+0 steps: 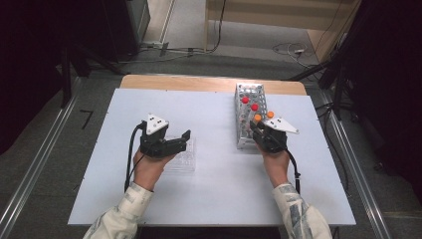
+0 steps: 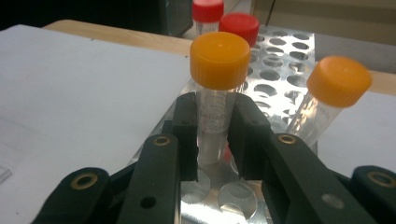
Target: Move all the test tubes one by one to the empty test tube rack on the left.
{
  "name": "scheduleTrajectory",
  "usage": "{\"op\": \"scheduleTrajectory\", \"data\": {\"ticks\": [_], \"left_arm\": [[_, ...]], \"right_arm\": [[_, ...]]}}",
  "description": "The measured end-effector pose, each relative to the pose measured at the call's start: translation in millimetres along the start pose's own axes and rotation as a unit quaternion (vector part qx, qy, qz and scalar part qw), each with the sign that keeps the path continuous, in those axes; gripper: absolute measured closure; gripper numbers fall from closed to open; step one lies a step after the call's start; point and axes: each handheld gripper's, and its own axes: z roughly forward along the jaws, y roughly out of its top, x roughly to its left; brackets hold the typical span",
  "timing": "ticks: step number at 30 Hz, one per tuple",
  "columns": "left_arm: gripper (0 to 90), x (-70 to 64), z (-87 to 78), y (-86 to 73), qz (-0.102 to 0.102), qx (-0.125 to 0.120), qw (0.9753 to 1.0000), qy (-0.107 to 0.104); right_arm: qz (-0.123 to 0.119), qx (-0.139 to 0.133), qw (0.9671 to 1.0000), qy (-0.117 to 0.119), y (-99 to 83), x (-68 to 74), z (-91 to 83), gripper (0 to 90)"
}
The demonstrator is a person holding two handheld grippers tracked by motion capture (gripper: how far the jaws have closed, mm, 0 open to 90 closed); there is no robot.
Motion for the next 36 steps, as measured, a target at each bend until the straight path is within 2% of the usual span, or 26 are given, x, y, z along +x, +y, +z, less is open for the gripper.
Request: {"op": "scheduleTrajectory", "data": {"ticks": [9, 16, 26, 36], "left_arm": [[16.3, -1.3, 0.0, 0.9, 0.002, 0.002, 1.0000, 0.007], [16.2, -0.1, -1.1, 1.5, -0.001, 0.003, 0.9999, 0.010], [16.3, 0.6, -2.5, 2.4, -0.003, 0.001, 0.9999, 0.012], [16.5, -4.6, -6.3, 4.7, -0.001, -0.004, 1.0000, 0.003]], "right_arm": [[-0.008, -0.032, 0.9994, -0.006, 17.1, 1.7, -17.9, 71.2], [-0.008, -0.049, 0.9987, 0.006, 27.2, 3.8, -32.5, 71.2], [-0.010, -0.049, 0.9980, 0.039, 30.7, 8.6, -48.3, 71.2], [-0.025, -0.038, 0.9970, 0.063, 26.3, 24.1, -52.1, 71.2]]}}
